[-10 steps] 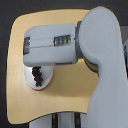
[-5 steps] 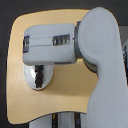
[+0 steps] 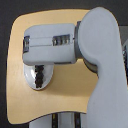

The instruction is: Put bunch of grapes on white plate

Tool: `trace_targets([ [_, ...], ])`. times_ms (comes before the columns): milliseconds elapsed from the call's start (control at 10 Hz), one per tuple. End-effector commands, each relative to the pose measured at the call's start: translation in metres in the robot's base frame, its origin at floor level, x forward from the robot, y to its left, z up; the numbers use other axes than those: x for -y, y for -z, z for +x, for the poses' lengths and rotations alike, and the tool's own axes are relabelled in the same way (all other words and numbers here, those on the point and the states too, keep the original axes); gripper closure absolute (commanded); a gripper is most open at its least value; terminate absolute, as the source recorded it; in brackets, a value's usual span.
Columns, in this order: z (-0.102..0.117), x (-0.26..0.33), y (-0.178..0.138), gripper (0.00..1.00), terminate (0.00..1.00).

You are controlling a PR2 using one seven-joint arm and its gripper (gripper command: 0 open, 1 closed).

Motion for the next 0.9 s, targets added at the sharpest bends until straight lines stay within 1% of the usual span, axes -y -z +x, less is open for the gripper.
trace_targets([
  [0,0.013,0.001,-0.02,0.0,0.0],
  [100,0.017,0.002,-0.032,0.0,0.0],
  [200,0.023,-0.002,-0.054,0.0,0.0],
  [300,0.026,-0.004,-0.066,0.0,0.0],
  [500,0.034,0.003,-0.103,0.0,0.0],
  [600,0.041,0.005,-0.13,0.0,0.0],
  [800,0.054,0.015,-0.152,0.0,0.0],
])
